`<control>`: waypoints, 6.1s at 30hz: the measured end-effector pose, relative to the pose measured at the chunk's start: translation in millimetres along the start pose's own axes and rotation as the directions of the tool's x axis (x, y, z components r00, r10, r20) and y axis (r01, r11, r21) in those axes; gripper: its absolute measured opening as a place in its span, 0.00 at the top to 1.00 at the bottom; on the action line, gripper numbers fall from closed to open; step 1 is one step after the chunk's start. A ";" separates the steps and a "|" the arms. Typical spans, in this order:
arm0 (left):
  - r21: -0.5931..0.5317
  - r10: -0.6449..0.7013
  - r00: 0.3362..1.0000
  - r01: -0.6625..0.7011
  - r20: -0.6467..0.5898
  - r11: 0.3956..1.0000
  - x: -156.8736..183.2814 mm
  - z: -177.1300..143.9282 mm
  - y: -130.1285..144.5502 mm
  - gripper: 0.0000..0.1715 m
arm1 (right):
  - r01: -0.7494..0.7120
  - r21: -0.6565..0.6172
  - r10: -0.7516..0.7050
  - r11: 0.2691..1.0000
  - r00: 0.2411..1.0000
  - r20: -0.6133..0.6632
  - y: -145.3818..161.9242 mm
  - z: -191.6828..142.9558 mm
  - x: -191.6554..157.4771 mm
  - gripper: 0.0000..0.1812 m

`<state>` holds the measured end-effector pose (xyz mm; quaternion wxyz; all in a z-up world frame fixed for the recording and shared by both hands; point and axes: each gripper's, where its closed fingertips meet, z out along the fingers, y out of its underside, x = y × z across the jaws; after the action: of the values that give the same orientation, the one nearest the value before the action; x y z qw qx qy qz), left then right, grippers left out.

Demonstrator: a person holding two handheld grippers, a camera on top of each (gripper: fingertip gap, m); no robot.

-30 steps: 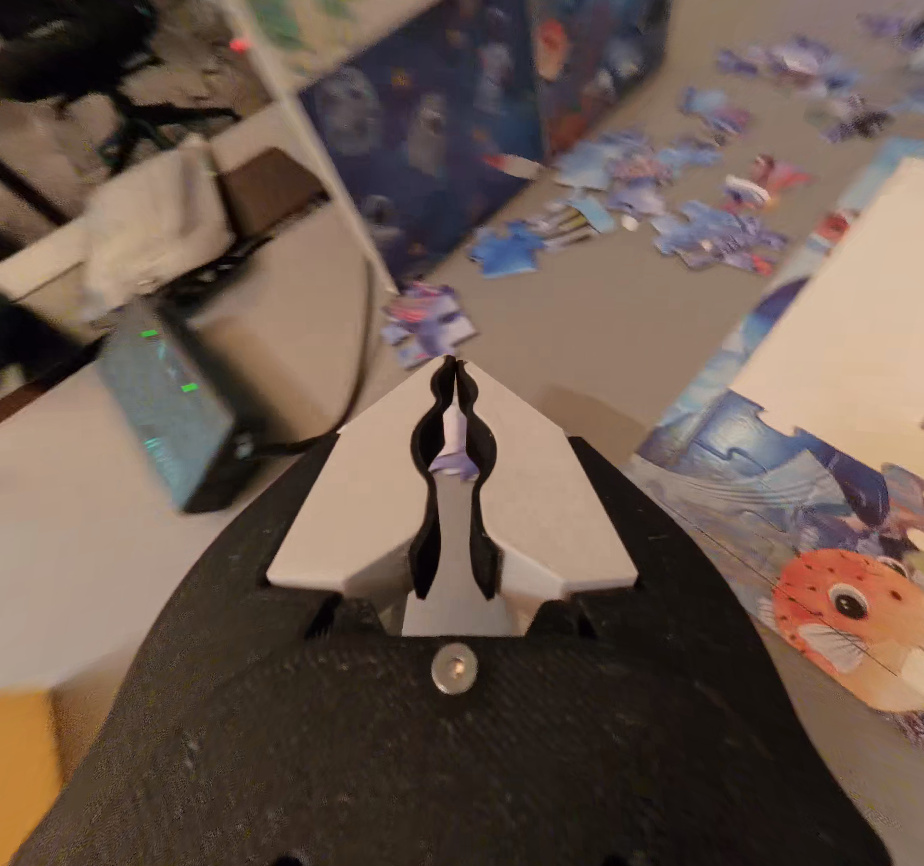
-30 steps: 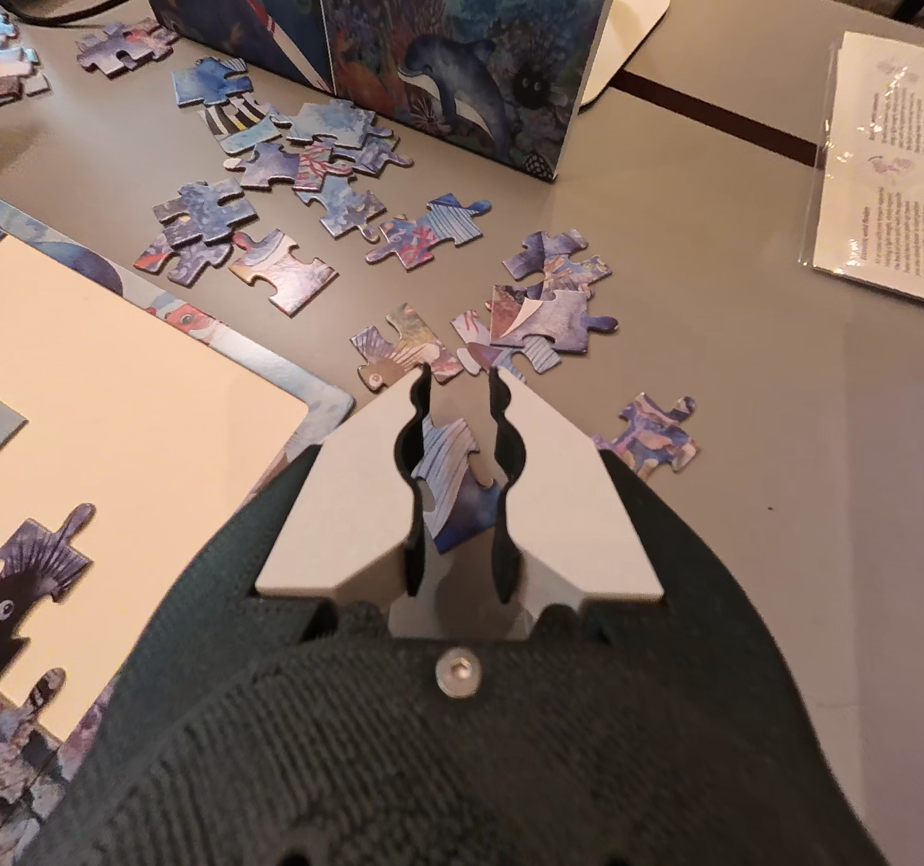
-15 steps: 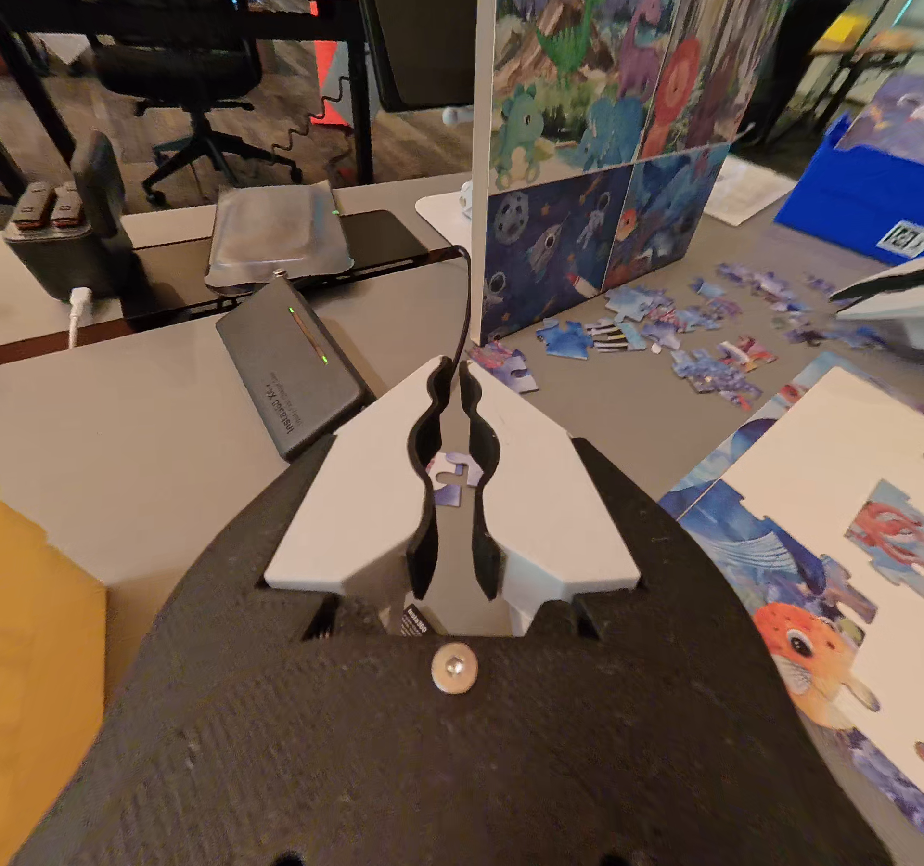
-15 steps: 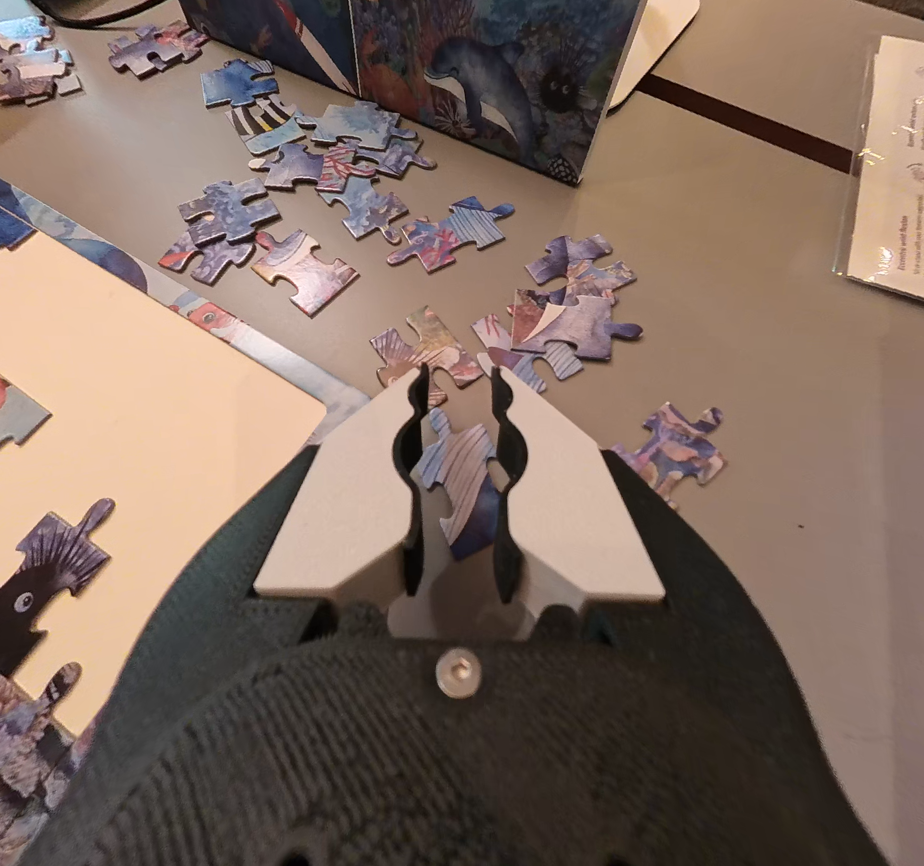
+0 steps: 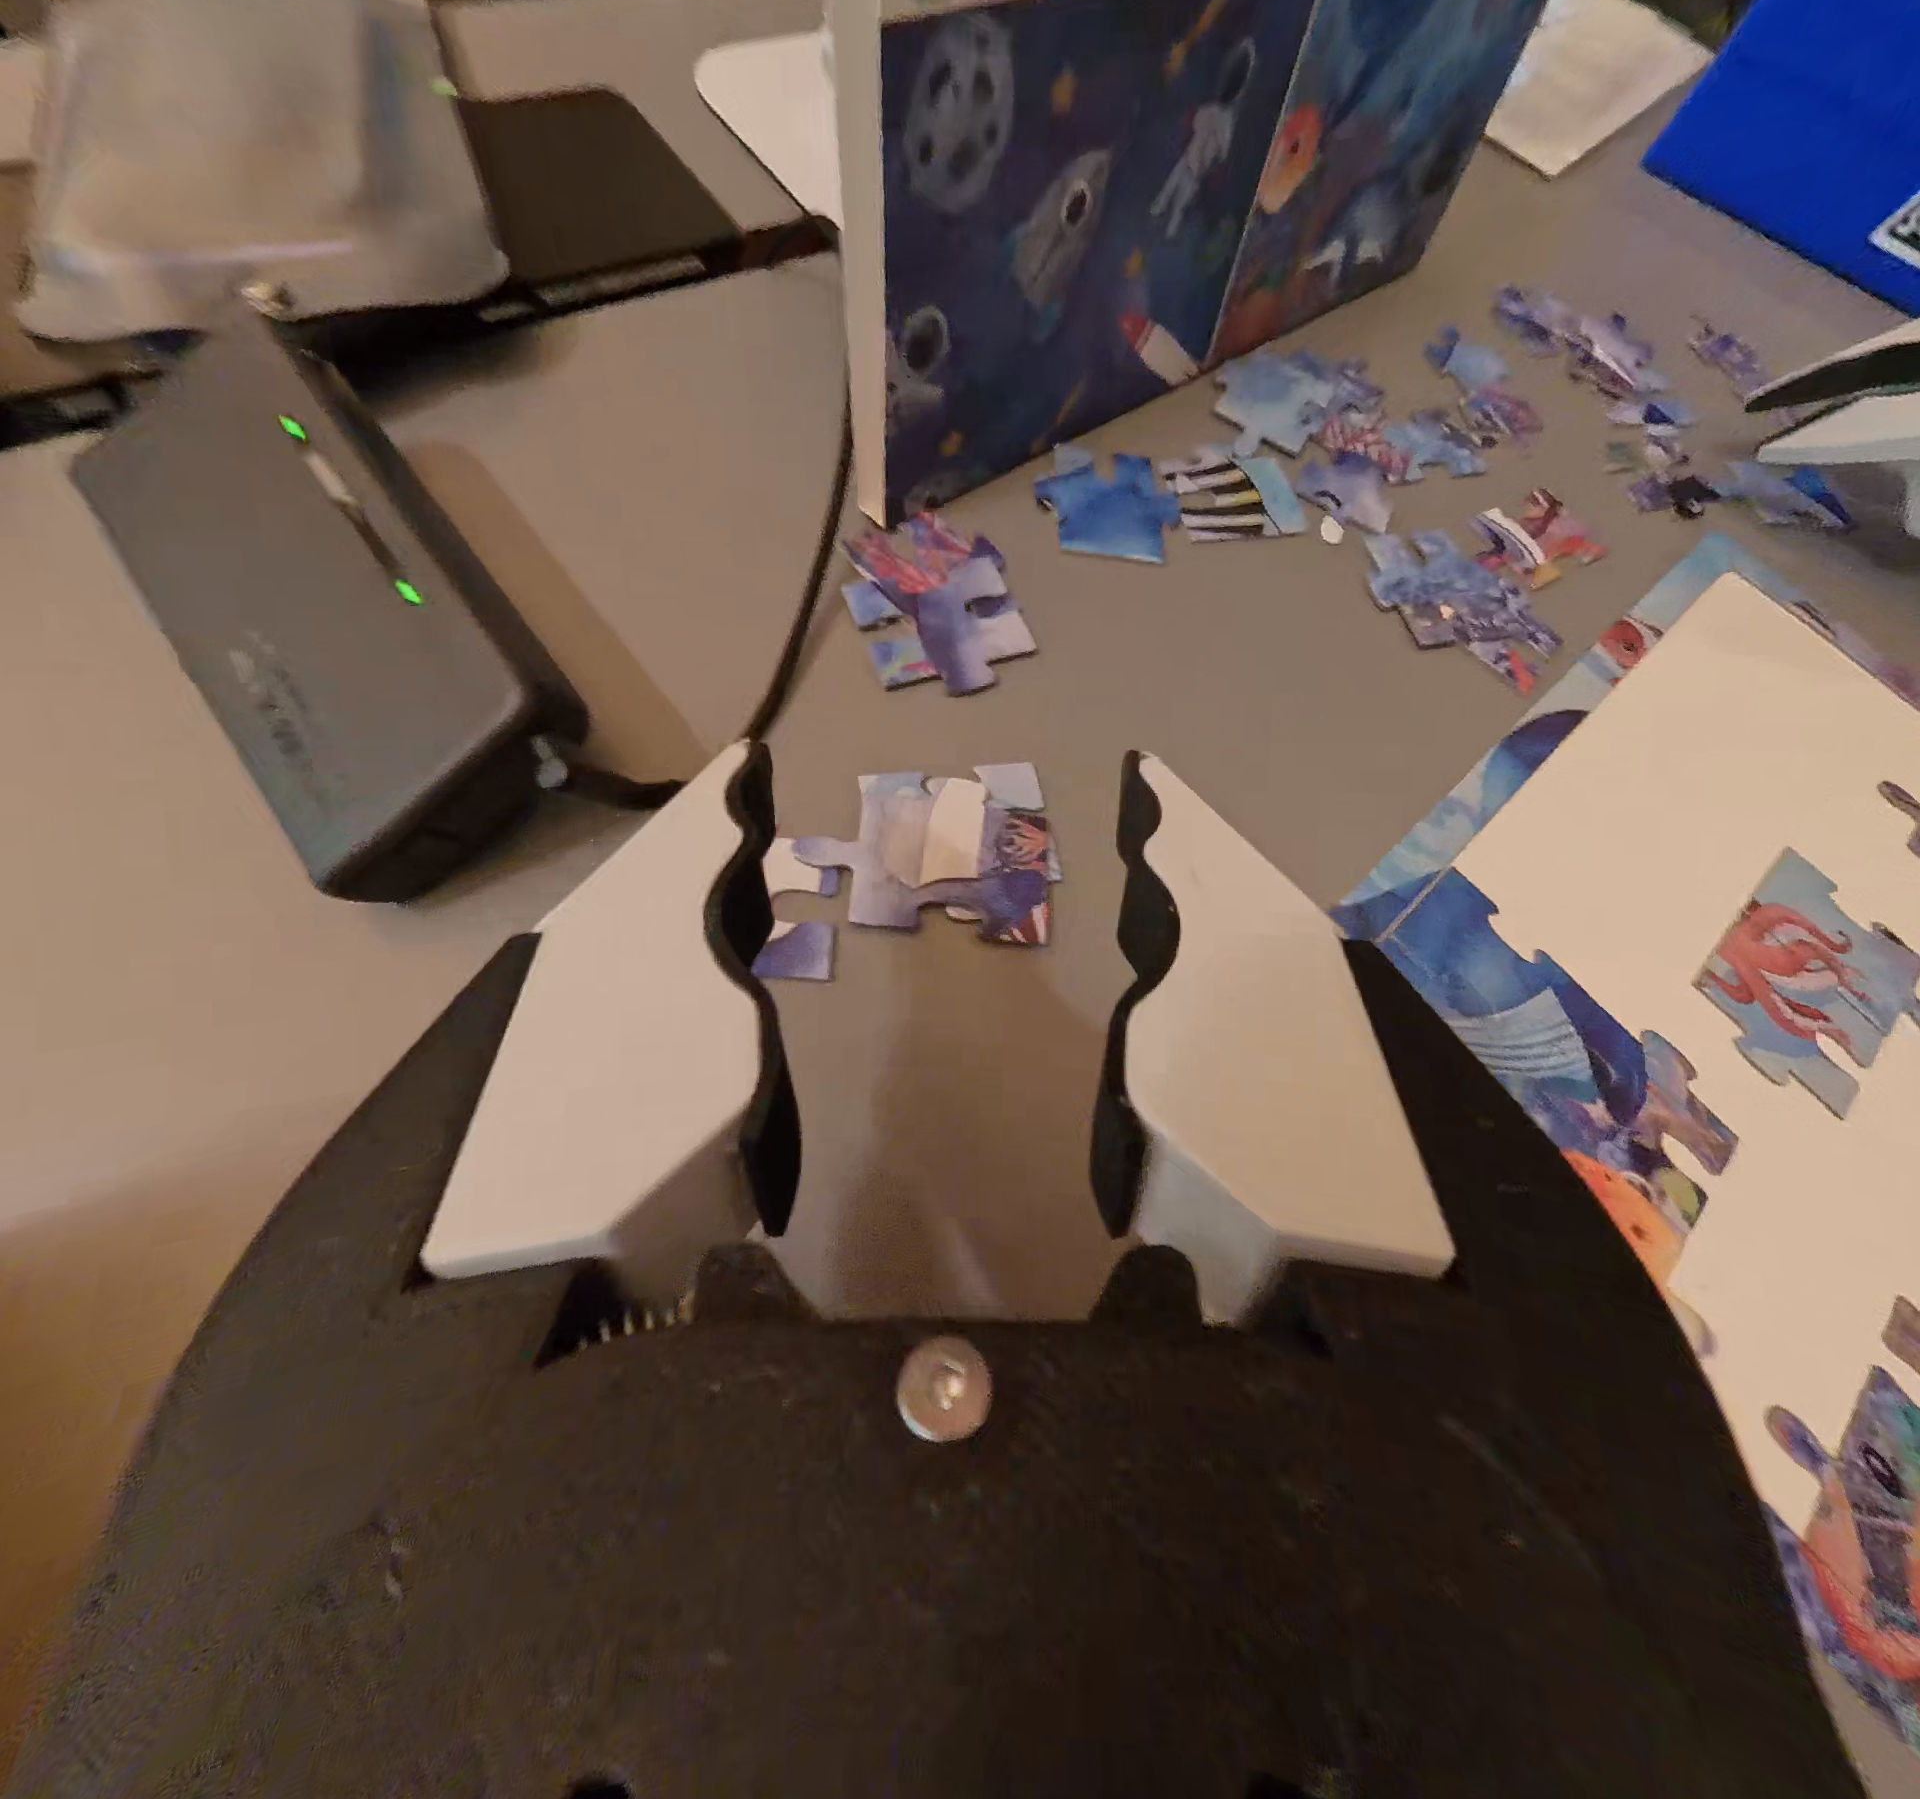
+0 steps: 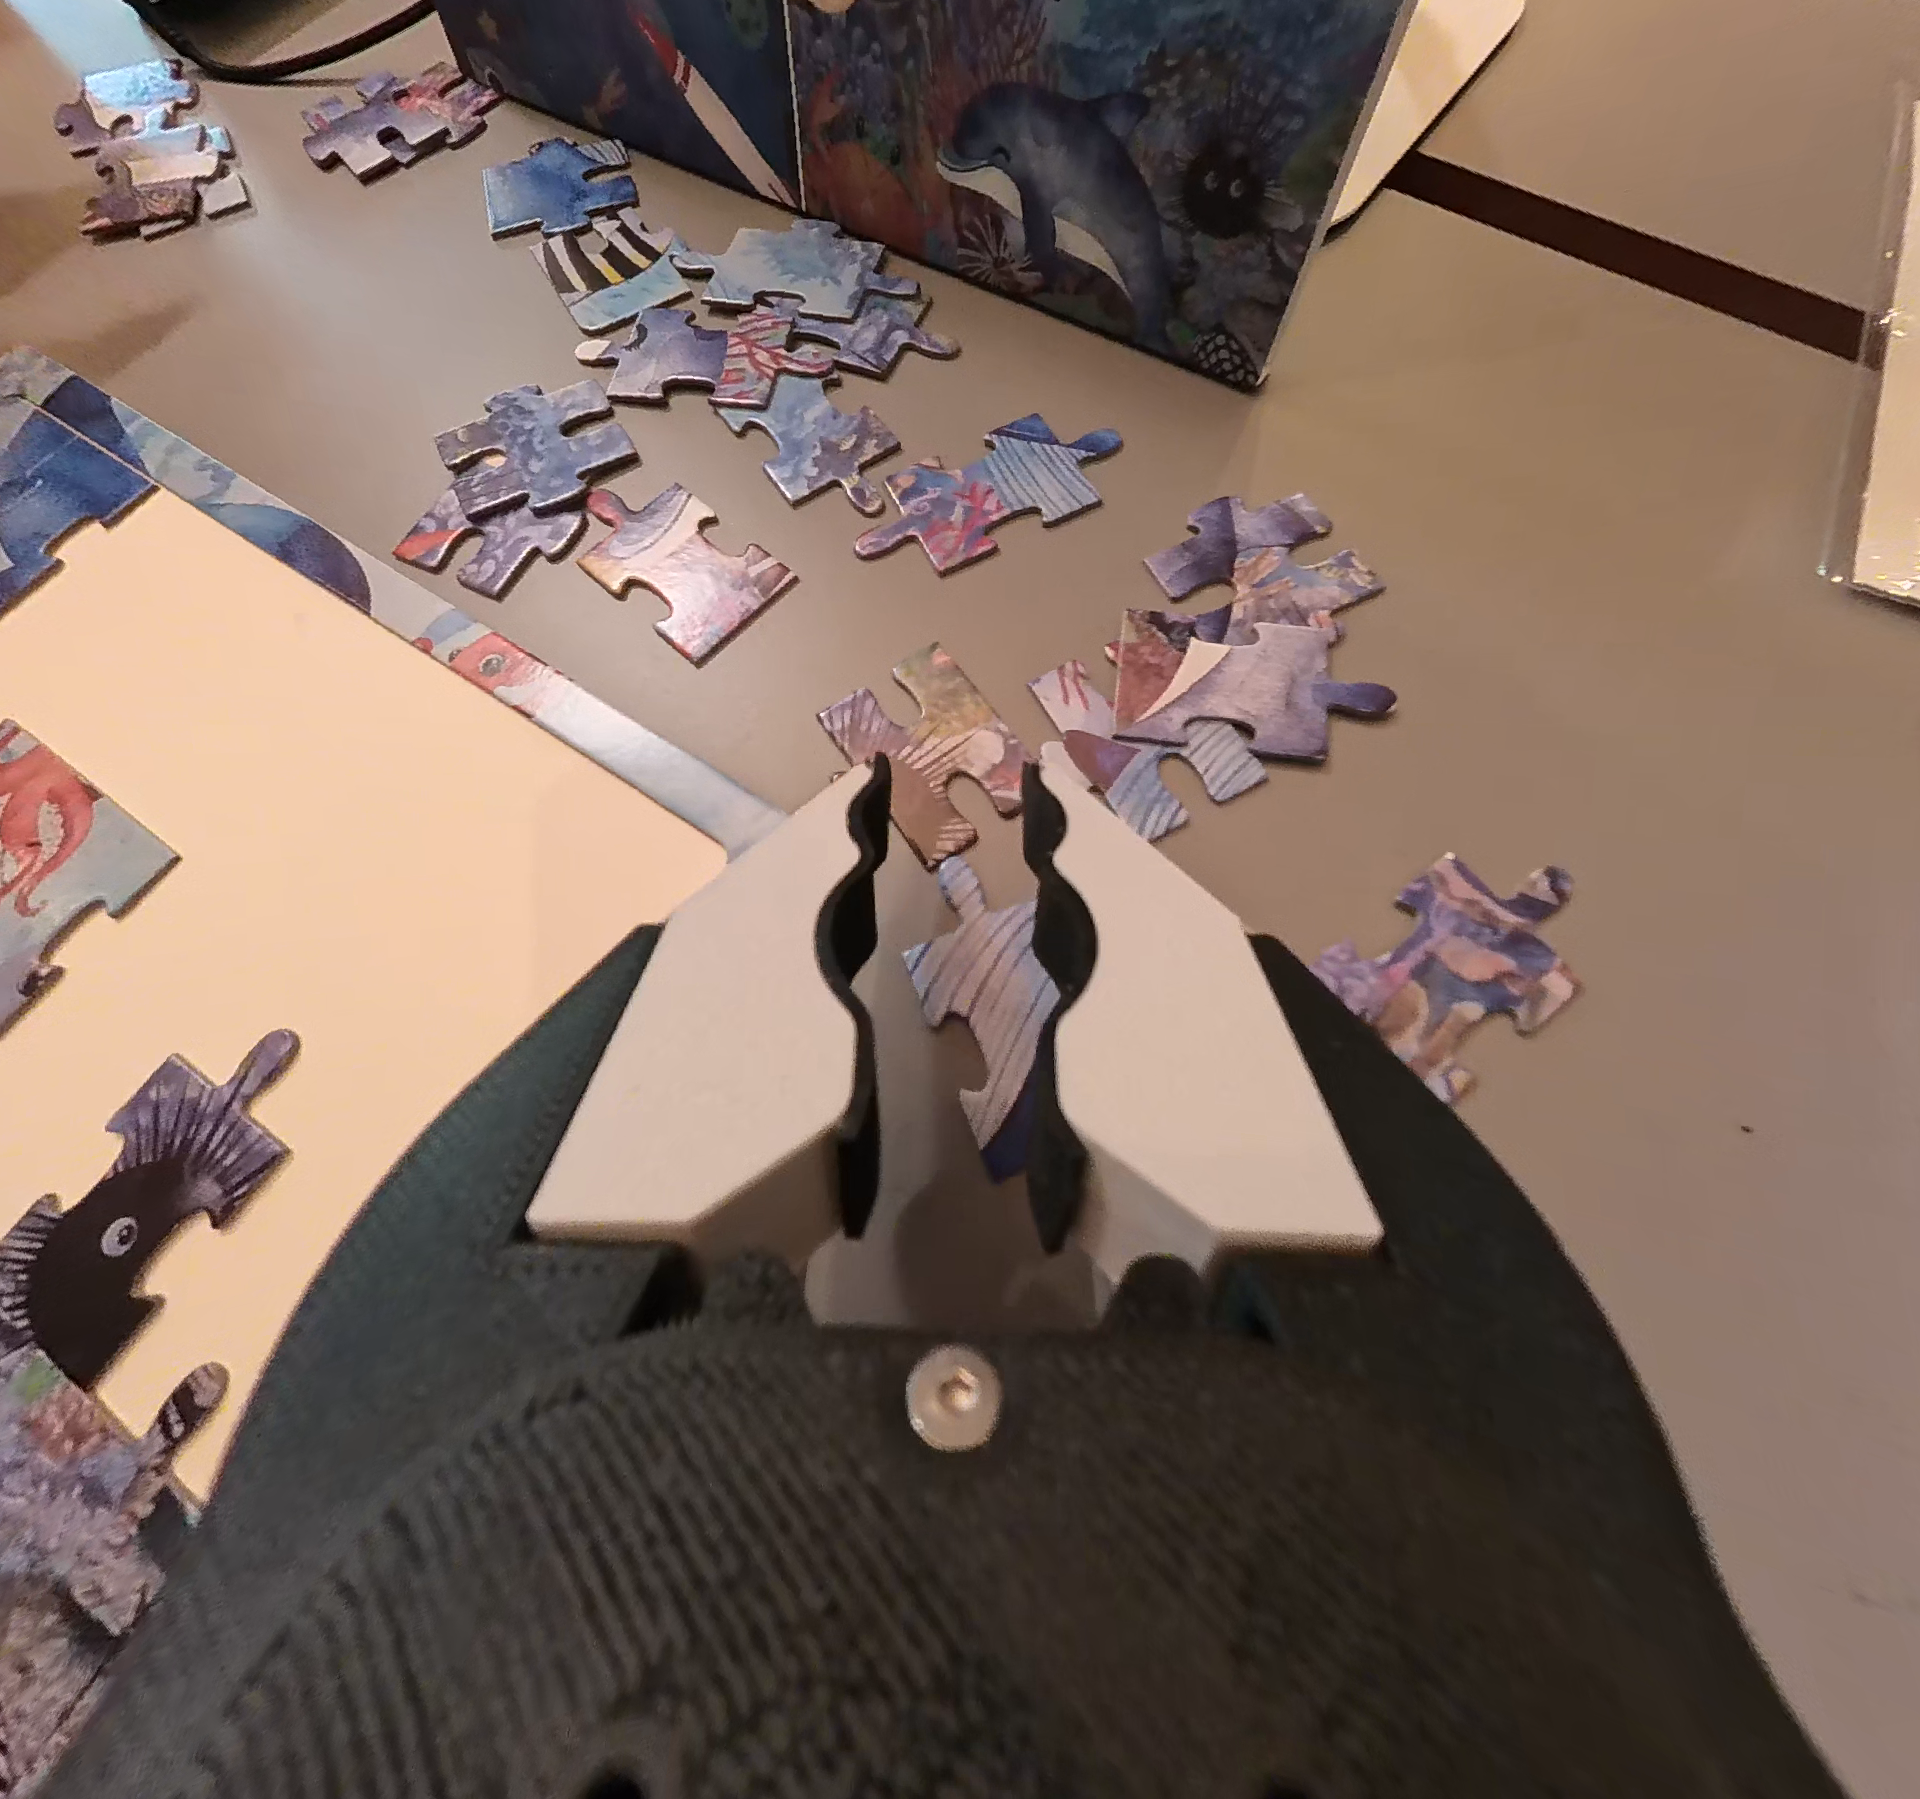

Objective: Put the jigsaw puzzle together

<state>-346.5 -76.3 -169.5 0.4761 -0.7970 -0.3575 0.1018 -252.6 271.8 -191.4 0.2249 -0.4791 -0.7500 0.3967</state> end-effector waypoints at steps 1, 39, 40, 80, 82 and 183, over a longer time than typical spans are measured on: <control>-0.029 -0.003 1.000 0.002 -0.010 1.000 3.5 2.5 3.7 0.62 | -0.001 0.001 0.001 1.000 1.000 0.001 -0.3 0.1 -0.3 0.87; -0.295 0.177 0.983 -0.156 0.047 0.943 15.8 28.6 44.5 0.61 | 0.012 0.013 -0.012 1.000 1.000 0.027 -5.0 -1.2 -10.4 0.86; -0.298 0.189 0.981 -0.168 0.040 0.939 17.6 28.3 44.5 0.65 | 0.013 0.011 -0.013 1.000 1.000 0.028 -4.8 -0.9 -10.6 0.86; 0.235 0.128 0.985 -0.153 0.117 0.960 15.0 -42.7 -53.0 0.87 | 0.160 0.054 -0.117 0.986 0.875 -0.470 -16.6 -76.5 86.3 0.86; 0.205 0.162 0.981 -0.182 0.110 0.962 23.1 -32.7 -47.4 0.88 | 0.094 0.151 -0.021 0.984 0.905 -0.425 -20.6 -84.6 88.9 0.84; 0.015 0.276 0.960 -0.277 0.049 0.961 40.6 24.6 1.8 0.90 | -0.083 -0.185 0.074 0.979 0.996 -0.057 34.6 -19.2 91.3 0.94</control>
<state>-328.6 -32.9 -176.7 0.4572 -0.8314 -0.2527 0.1896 -260.4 368.8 -212.1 0.1819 -0.5371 -0.7587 0.3208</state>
